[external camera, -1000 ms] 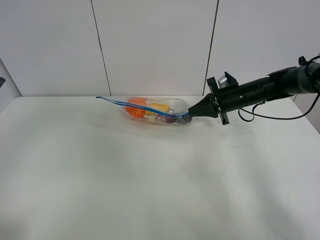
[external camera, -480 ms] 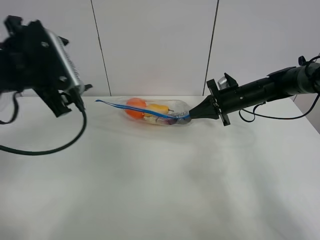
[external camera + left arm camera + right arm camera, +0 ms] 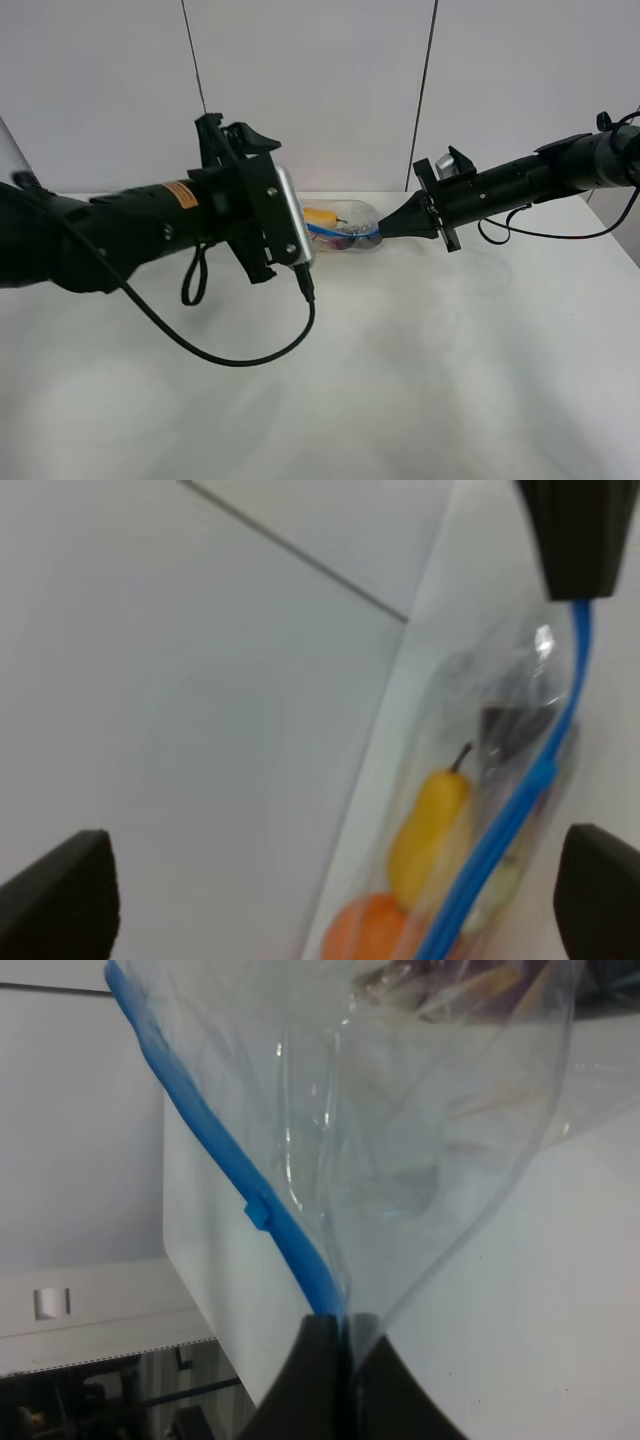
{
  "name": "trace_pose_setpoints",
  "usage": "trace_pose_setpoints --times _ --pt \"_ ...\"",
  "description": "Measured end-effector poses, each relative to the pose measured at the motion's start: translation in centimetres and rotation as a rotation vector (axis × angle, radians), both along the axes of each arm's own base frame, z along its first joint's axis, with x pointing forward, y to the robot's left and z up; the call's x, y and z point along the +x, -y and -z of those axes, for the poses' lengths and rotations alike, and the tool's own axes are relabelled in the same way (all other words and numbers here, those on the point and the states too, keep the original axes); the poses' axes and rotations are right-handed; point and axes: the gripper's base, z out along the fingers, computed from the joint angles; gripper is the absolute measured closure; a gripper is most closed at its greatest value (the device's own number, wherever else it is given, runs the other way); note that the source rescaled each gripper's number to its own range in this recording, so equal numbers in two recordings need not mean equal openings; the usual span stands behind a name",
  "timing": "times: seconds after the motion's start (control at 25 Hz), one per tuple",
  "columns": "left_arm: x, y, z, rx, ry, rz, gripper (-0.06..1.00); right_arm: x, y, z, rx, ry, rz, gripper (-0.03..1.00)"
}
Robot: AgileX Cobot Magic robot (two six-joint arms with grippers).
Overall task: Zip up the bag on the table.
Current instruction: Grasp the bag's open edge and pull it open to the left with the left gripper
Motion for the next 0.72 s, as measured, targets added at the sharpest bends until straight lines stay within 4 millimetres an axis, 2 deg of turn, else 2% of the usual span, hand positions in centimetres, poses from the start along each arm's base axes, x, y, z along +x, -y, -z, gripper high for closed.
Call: trace_pose_setpoints --times 0.2,0.4,0.56,0.72 --pt "1.0 2.1 3.6 -0.036 0.068 0.035 -0.06 0.0 0.0 0.0 -0.001 -0.012 0.005 0.97" --pt "1.7 3.0 6.9 -0.089 0.070 0.061 -0.06 -0.1 0.1 0.2 -0.021 -0.017 -0.007 0.97" --pt "2.0 3.2 8.6 -0.121 0.103 0.056 -0.06 -0.2 0.1 0.2 -0.027 -0.023 -0.010 0.97" --pt "2.2 3.3 9.4 -0.167 0.174 0.053 -0.05 -0.2 0.1 0.2 -0.028 -0.030 -0.007 0.97"
